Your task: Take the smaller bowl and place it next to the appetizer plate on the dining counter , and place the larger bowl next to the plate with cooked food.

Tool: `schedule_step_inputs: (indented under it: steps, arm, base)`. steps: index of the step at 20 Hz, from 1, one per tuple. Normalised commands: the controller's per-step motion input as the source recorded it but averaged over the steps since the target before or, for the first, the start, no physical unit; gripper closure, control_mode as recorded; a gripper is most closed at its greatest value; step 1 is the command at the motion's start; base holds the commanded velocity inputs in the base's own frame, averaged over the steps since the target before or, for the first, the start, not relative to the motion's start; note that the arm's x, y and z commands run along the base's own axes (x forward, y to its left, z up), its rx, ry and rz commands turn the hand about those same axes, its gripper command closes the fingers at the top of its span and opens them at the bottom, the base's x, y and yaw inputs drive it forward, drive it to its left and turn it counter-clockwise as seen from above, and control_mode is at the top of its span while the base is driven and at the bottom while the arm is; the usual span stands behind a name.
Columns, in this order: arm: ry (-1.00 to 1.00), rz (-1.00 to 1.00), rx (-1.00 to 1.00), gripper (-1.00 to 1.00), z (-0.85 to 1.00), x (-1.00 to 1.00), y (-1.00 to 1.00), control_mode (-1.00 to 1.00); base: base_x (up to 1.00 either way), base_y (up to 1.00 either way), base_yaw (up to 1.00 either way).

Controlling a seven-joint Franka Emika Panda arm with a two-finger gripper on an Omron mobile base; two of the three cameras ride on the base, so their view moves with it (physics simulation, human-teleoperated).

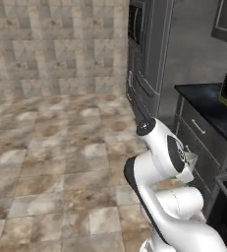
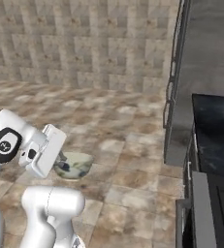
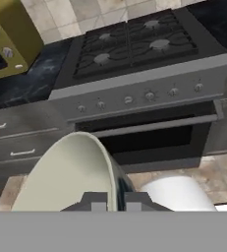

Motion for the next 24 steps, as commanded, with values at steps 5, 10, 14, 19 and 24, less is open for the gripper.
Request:
schedule_step_inputs:
  steps: [5, 10, 14, 19, 24]
  arm:
    - [0.0, 0.0, 0.0, 1.0, 0.0, 0.0, 0.0, 1.0]
    - [0.0, 0.0, 0.0, 1.0, 0.0, 0.0, 0.0, 1.0]
    - [0.0, 0.0, 0.0, 1.0, 0.0, 0.0, 0.0, 1.0]
    - [0.0, 0.0, 0.0, 1.0, 0.0, 0.0, 0.0, 1.0]
    - [0.0, 0.0, 0.0, 1.0, 0.0, 0.0, 0.0, 1.0]
  base:
    - [1.0, 0.4, 0.34]
    - [1.0, 0.47, 0.37]
    - [1.0, 0.44, 0.37]
    - [1.0, 0.37, 0.37]
    - [1.0, 0.23, 0.41]
